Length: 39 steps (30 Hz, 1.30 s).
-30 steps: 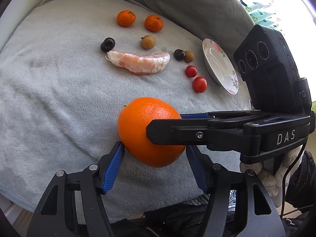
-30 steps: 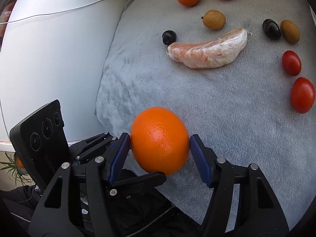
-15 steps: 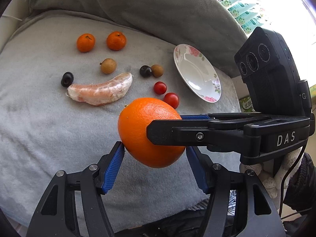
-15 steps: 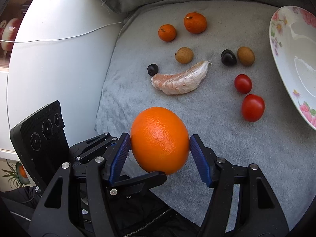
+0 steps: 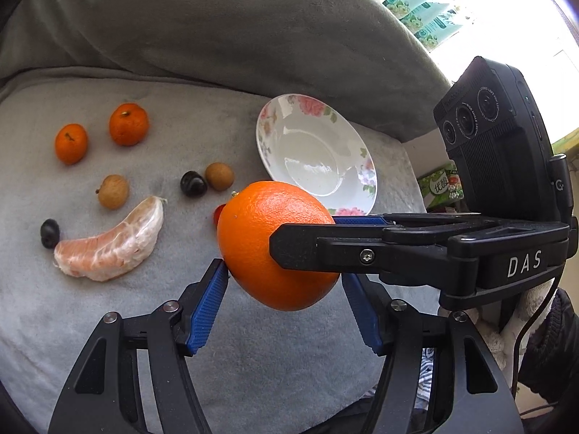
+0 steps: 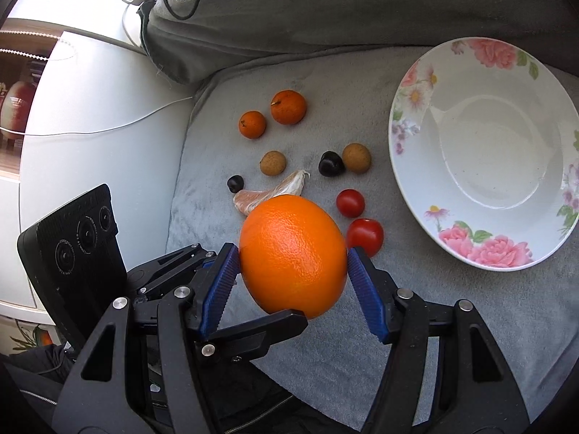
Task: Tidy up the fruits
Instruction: 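Carry the orange with the right gripper into the floral bowl, then open the right gripper and withdraw from the bowl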
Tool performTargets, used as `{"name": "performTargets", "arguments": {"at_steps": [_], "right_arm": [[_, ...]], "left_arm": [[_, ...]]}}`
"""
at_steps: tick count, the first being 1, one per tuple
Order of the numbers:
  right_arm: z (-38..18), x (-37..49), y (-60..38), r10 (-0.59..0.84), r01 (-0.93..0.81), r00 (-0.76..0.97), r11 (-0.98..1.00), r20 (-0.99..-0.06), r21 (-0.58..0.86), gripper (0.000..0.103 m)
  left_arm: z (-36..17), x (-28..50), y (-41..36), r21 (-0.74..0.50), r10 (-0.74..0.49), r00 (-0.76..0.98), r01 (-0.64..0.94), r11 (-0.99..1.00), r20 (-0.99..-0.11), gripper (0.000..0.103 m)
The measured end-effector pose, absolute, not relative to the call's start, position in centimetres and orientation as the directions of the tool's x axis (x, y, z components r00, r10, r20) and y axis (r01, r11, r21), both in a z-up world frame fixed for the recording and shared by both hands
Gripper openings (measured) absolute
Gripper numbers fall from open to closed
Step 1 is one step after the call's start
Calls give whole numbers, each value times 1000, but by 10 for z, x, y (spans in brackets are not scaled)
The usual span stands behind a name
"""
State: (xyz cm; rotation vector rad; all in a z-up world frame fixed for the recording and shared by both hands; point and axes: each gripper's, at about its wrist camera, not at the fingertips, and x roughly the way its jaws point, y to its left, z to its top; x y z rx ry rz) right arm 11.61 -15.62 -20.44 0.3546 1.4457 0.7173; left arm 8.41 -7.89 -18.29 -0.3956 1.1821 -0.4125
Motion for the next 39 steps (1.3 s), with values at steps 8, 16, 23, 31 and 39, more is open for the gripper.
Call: {"name": "performTargets", "arguments": {"at_steps": [8,16,23,31,39], "right_arm": [[-204,137,-183,624,-197,17,768,-782,609,66],[-210,147,-203,617,-166,30,779,-786,605,66],[-212,150,-210,609,-157,35,787,-793,597,66],[-202,156,-221,567,-153,104,821,-817,550,66],[-179,153,-244,529,-139,209,848,-822,511,66]], "left_arm": [[-183,112,-103,-509,-524,310,133,850,-793,65],[-189,124,-121,-519,-537,287,141,843,-794,65],[-192,131,-124,-526,-542,280,137,839,-792,65],[-186,127,-121,-520,-538,299,144,842,-788,63],[-169,116,-111,-480,-506,330,163,862,-796,63]]}}
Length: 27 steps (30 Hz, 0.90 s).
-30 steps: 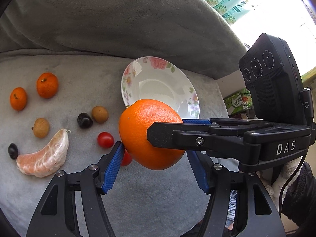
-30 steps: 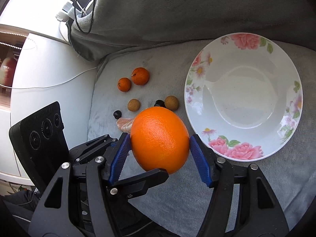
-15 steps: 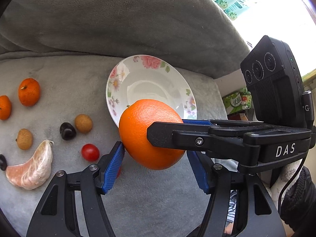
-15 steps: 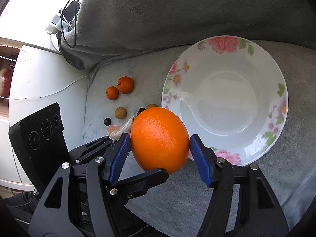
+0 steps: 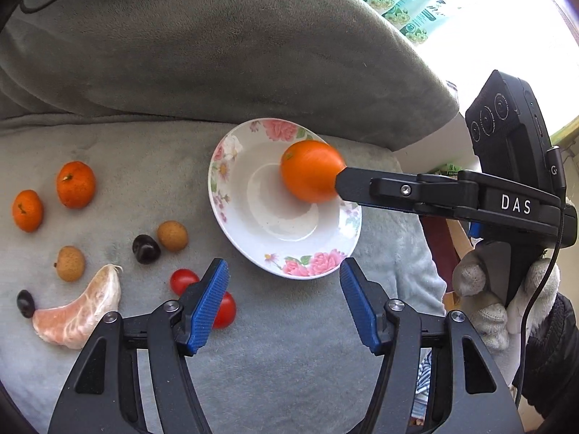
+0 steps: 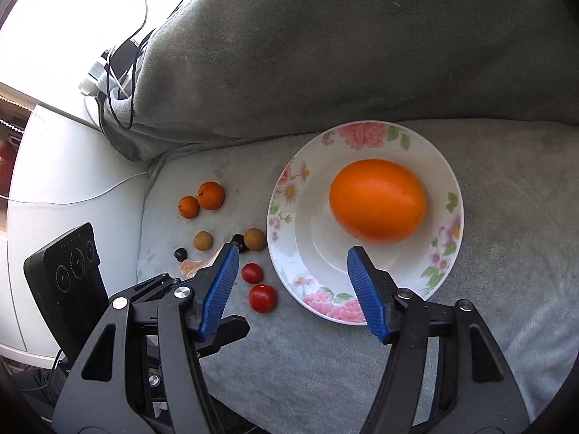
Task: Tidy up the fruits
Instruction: 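Open the right gripper and withdraw from the bowl, then move the right tool down over the peeled mandarin segments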
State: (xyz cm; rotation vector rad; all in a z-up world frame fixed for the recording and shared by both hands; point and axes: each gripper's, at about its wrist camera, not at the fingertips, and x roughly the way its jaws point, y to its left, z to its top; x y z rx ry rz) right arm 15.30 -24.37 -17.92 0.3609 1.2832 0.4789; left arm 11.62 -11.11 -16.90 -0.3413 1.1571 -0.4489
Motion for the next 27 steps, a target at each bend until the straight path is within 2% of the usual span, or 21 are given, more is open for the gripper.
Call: {"name": "performTargets", "arguments": {"at_steps": [16,27], "right_arm": [[-152,122,-247,410,-191,342,911,-845,365,68],[-146,103,-213,411,-292,356,902,-839,318,69]], "left_arm": [[-153,90,-90,-420,-448,394,160,893,-802,64],[-172,43,-34,-414,-388,402,24,910,-829,65]]}}
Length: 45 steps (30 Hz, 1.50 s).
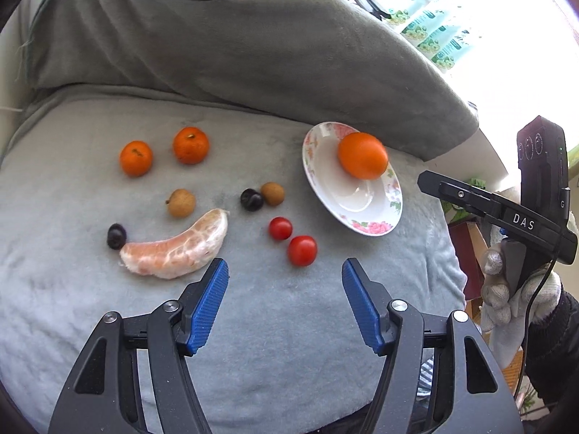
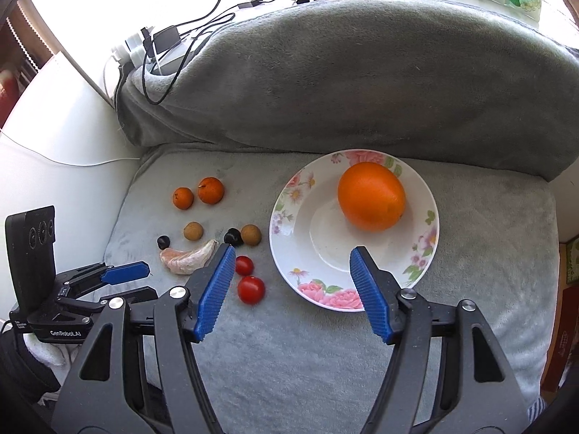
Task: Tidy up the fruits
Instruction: 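Move the right tool down over the peeled mandarin segments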
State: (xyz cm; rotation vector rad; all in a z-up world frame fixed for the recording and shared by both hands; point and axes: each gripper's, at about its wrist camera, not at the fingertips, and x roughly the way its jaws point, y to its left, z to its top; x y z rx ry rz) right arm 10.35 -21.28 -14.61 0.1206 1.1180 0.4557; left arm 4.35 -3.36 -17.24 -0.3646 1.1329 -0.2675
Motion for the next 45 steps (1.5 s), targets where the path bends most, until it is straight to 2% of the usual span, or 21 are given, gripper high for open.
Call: {"name": "performTargets", "arguments": {"at_steps": [4,10,18,34,38,45], "right_arm": [[-152,103,-199,434,-303,310,888,-846,345,73],[-161,103,-173,470,-317,232,864,-852,391,73],[-176,108,-153,553,-243,158,825,-818,510,73],[-242,128,-101,571,-34,38,821,-820,570,73],[-259,132,-88,567,20,22,823,-823,568,66],[-274,139,-83,539,113,28,835,-842,538,61]], "left_arm": [[-181,30,-12,-401,-353,398,-42,915,-847,65],[-193,12,16,-388,-308,406,-130,912,-860,65],[-200,0,37,-364,-259,427,-183,913,-866,65],[-228,23,44,-339,-266,443,-93,936,-856,65],[-235,28,52,-358,-291,448,-73,931,-845,65],[-246,36,59,-398,-334,456,-50,916,-825,65]]}}
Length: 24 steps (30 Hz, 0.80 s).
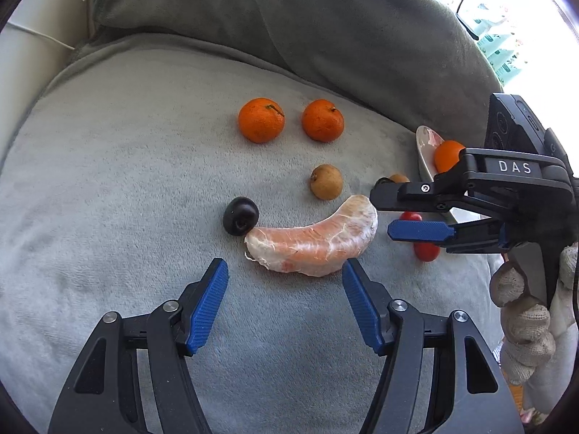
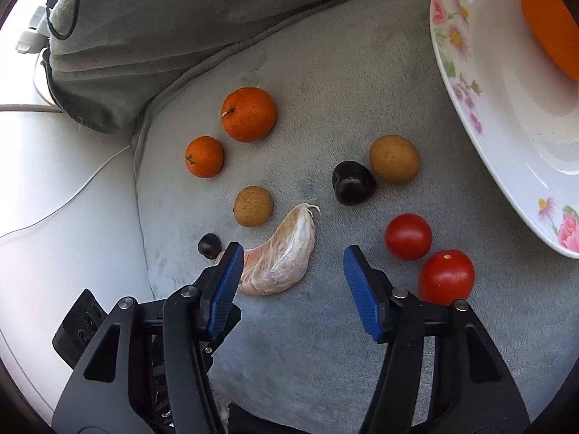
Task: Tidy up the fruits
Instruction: 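Move the right tool down over the peeled mandarin segments, then close the right gripper on the peeled mandarin and lift it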
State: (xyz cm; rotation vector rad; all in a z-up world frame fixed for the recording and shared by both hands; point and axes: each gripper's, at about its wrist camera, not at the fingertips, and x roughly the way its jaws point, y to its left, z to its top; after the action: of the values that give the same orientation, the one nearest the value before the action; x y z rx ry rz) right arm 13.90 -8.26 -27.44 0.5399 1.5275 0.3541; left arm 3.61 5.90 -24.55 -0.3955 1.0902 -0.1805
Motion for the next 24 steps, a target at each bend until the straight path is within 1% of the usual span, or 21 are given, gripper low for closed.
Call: {"name": "performTargets", "arguments": {"at_steps": [13,18,22,24], "right_arm": [[-282,149,-66,483,152,20,864,-875,480,53],[-283,149,-58,465,152,8,874,-885,461,43],[-288,150,-47,494,158,-14,860,-870,485,29],[-287,150,-43,479,141,-5,870,-878,473,28]], "left_arm": [[-252,39,58,-413,-355,457,-31,910,-816,65],[-253,41,54,-395,-347,456,-11,919,-820,65],[-250,43,40,-352,-321,454,18,936,-831,63],[-249,42,36,-334,-308,458,25,942,-834,63]]}}
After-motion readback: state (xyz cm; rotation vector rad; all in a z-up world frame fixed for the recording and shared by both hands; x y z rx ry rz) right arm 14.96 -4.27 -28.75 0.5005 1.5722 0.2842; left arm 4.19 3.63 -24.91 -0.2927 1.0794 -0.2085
